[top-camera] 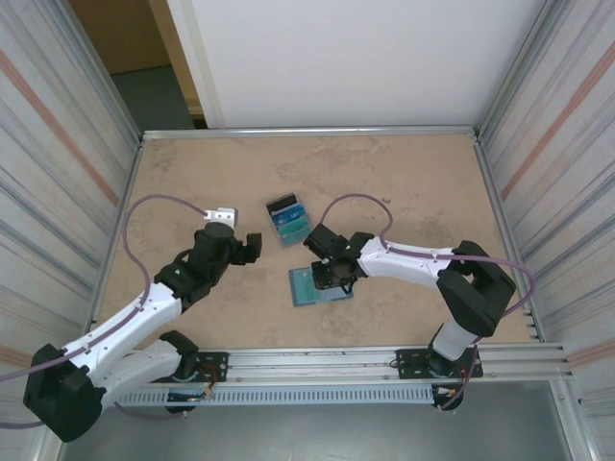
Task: Take the credit cards out of the card holder
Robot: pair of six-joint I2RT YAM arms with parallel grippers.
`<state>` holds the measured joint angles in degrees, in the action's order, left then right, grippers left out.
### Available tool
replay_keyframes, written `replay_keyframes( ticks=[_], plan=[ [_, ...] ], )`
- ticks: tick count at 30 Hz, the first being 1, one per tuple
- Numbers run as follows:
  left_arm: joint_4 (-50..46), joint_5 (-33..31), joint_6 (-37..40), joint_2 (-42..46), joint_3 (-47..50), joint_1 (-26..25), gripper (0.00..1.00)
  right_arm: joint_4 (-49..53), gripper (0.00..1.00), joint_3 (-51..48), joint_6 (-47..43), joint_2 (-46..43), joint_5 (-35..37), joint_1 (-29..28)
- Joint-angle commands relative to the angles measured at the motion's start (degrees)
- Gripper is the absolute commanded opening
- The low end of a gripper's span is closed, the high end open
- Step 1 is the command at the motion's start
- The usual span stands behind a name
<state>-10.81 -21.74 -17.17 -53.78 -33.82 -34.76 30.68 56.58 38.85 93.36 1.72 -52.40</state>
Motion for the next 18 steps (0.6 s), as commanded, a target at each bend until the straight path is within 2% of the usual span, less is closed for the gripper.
replay_keyframes(
  ticks=[1,18],
  plan=[
    [0.0,-1.8,1.3,-0.6,-2.1,-0.7,0.99,3.0,0.28,-1.2,1.6,-2.3,2.5,0.8],
    [-0.5,-0.8,1.6,-1.3,-2.1,-1.7,0.99,1.5,0.3,-5.0,0.6,-2.2,0.2,6.9]
  ],
)
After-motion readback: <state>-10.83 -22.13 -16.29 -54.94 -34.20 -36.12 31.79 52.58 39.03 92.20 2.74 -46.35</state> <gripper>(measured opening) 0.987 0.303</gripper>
